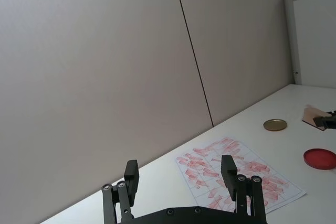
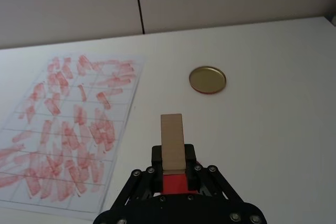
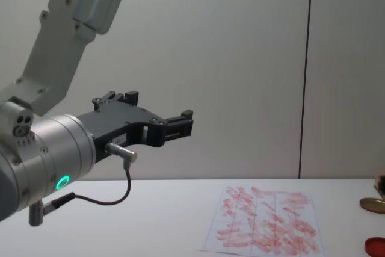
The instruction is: Use the one hand to pick up the stamp and affix it onto the A4 paper.
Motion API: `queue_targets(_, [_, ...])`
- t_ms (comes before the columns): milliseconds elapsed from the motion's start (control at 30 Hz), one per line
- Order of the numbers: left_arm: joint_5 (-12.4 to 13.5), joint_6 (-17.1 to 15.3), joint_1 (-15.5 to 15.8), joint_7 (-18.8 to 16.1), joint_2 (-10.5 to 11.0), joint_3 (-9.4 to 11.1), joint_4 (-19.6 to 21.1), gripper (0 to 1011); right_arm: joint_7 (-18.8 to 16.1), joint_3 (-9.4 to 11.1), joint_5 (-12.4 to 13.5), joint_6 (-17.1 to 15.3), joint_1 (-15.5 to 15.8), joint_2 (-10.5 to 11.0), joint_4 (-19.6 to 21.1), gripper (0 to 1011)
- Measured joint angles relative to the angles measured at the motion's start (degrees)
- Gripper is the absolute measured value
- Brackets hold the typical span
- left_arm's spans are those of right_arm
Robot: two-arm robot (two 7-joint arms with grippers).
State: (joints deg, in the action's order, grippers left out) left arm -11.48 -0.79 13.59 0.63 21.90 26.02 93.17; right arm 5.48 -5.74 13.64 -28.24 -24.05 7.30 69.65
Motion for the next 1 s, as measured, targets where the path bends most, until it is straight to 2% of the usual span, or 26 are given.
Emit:
queue_targets(300, [0.0,0.0,0.0,0.0,0.0,0.0,0.0,993,-0.2,0.5,-0.5,-0.2,-0.4,0.3,-4.4,217])
queue_targets(867, [0.0,0.0,0.0,0.0,0.0,0.0,0.0,993,-2.4,0.1,-1.3,2.5,-4.4,-0.5,-14.6,220])
queue_targets(1000, [0.0,0.0,0.0,0.0,0.0,0.0,0.0,993,-2.8,0.0,-1.3,3.3,-5.2,-0.7,-16.4,316])
